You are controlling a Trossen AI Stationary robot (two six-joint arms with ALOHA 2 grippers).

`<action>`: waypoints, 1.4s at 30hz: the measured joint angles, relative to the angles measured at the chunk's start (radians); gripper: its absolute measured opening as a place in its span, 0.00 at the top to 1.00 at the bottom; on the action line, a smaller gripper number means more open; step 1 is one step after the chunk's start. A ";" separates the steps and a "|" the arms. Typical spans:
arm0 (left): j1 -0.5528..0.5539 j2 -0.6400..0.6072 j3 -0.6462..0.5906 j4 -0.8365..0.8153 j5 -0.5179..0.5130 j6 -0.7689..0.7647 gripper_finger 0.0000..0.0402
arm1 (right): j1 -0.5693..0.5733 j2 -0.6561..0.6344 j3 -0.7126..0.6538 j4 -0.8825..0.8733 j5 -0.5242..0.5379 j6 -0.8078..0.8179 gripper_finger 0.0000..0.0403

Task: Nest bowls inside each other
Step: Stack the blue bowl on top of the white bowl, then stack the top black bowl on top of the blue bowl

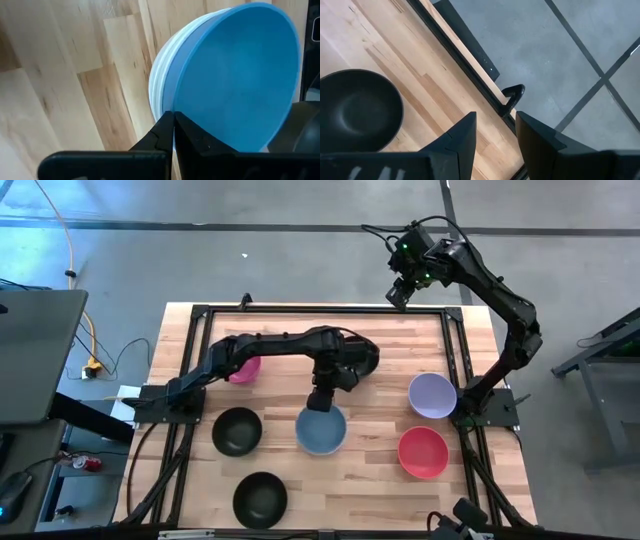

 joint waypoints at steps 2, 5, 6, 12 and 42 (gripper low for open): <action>0.001 0.003 0.000 0.000 -0.002 0.003 1.00 | 0.000 0.000 0.000 0.000 0.000 -0.010 0.68; 0.002 -0.004 0.000 0.000 -0.007 0.007 0.99 | 0.000 0.000 0.000 0.003 0.000 -0.019 0.68; 0.004 -0.007 0.003 -0.002 -0.007 0.007 0.97 | 0.000 0.000 0.000 0.006 0.000 -0.018 0.68; 0.010 -0.021 0.087 -0.008 -0.007 0.008 0.81 | 0.000 0.000 0.000 0.025 -0.026 -0.016 0.68; 0.203 -0.691 0.106 -0.071 -0.402 -0.073 0.51 | 0.068 0.209 -0.001 -0.129 -0.317 0.192 0.68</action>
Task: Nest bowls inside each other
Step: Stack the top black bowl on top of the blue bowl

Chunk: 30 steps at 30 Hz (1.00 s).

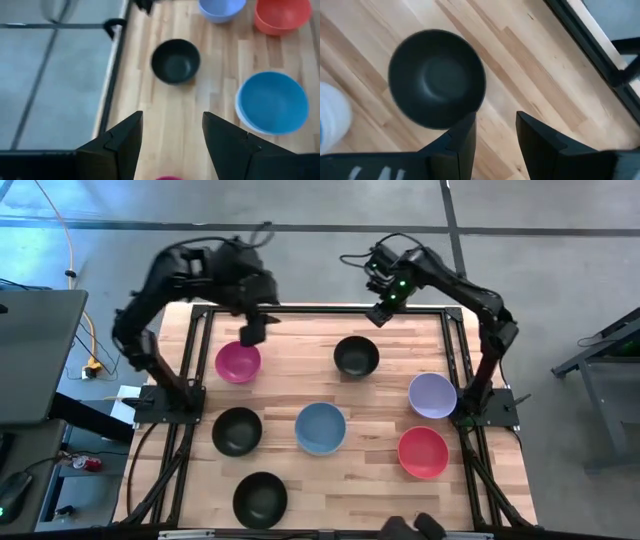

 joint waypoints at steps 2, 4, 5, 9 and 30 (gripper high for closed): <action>0.005 -0.051 -0.028 0.000 -0.023 -0.002 0.51 | 0.017 0.030 0.000 0.002 0.013 -0.005 0.68; 0.015 -0.106 -0.073 0.000 -0.050 -0.002 0.51 | 0.035 0.064 0.000 0.002 0.019 -0.008 0.68; 0.023 -0.134 -0.102 0.002 -0.057 -0.002 0.51 | 0.043 0.080 0.000 0.002 0.029 -0.008 0.68; 0.055 -0.252 -0.246 0.052 -0.068 0.000 0.51 | 0.069 0.130 0.000 0.002 0.086 -0.031 0.68; 0.150 -0.660 -0.694 0.248 -0.044 -0.007 0.51 | 0.106 0.174 -0.081 0.158 0.049 -0.332 0.68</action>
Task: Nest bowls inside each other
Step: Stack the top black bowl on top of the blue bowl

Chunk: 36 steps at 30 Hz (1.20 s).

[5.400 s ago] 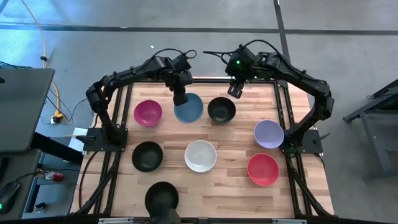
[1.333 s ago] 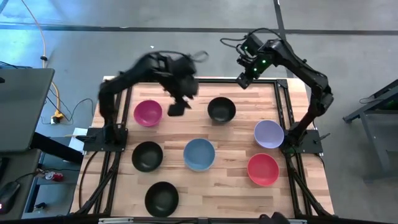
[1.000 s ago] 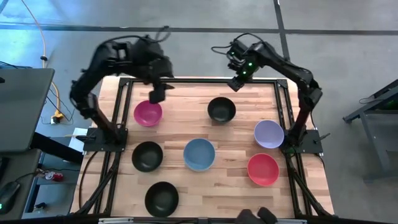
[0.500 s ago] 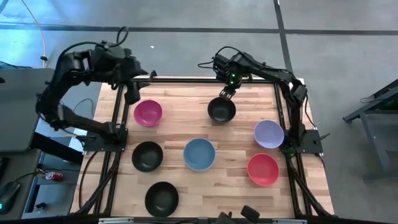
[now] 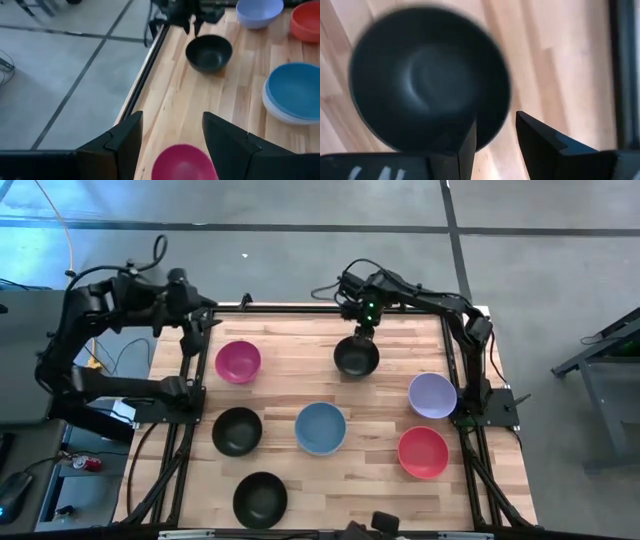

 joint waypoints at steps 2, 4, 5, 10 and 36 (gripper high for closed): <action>0.000 -0.008 0.000 0.019 0.000 -0.009 0.51 | -0.004 -0.001 -0.051 0.014 -0.002 -0.015 0.68; 0.000 -0.011 0.000 0.040 0.000 -0.017 0.51 | -0.012 0.001 -0.104 0.036 -0.002 -0.016 0.68; 0.000 -0.011 0.000 0.052 0.000 -0.018 0.51 | -0.016 0.001 -0.128 0.052 -0.001 -0.013 0.68; 0.000 0.001 0.000 0.096 0.002 -0.018 0.51 | -0.037 0.001 -0.210 0.126 -0.002 0.009 0.68; 0.000 0.163 0.000 0.117 0.019 0.027 0.51 | -0.064 -0.001 -0.166 0.148 -0.056 -0.010 0.99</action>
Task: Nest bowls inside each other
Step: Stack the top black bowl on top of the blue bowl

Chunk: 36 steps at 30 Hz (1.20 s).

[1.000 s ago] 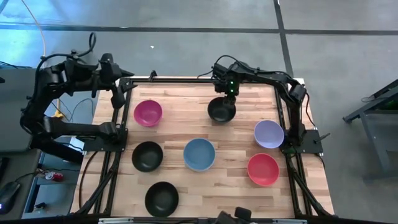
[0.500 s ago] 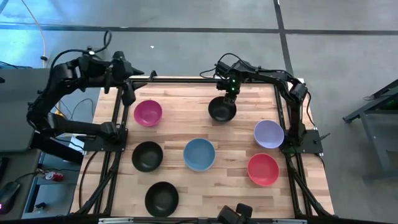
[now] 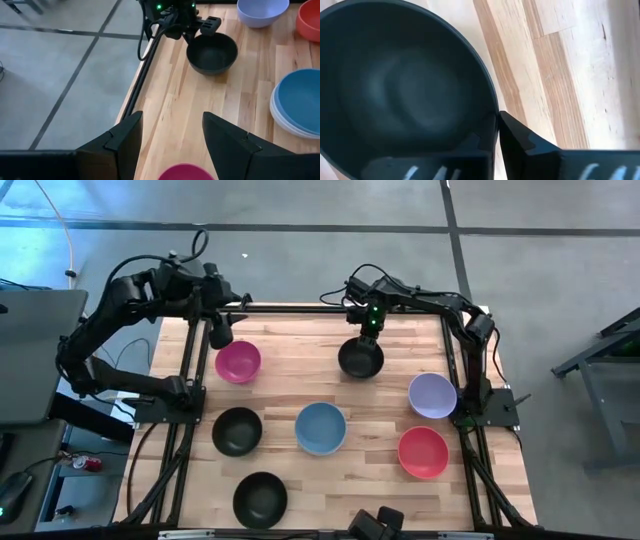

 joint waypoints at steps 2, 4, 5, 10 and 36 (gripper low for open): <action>0.000 -0.001 0.000 0.000 0.000 0.000 0.51 | 0.000 0.000 0.000 -0.001 -0.002 0.000 1.00; 0.000 -0.001 0.000 0.000 0.000 0.000 0.51 | 0.000 0.000 0.000 -0.005 -0.003 0.000 1.00; 0.000 -0.001 0.000 0.000 0.000 0.000 0.51 | 0.000 0.000 0.000 -0.007 -0.004 0.000 1.00; 0.000 -0.001 0.000 -0.001 0.000 -0.001 0.51 | 0.000 0.000 0.000 -0.013 -0.004 0.000 1.00; 0.000 -0.001 0.000 -0.001 0.034 -0.002 0.51 | 0.001 -0.168 0.000 -0.103 -0.092 0.050 1.00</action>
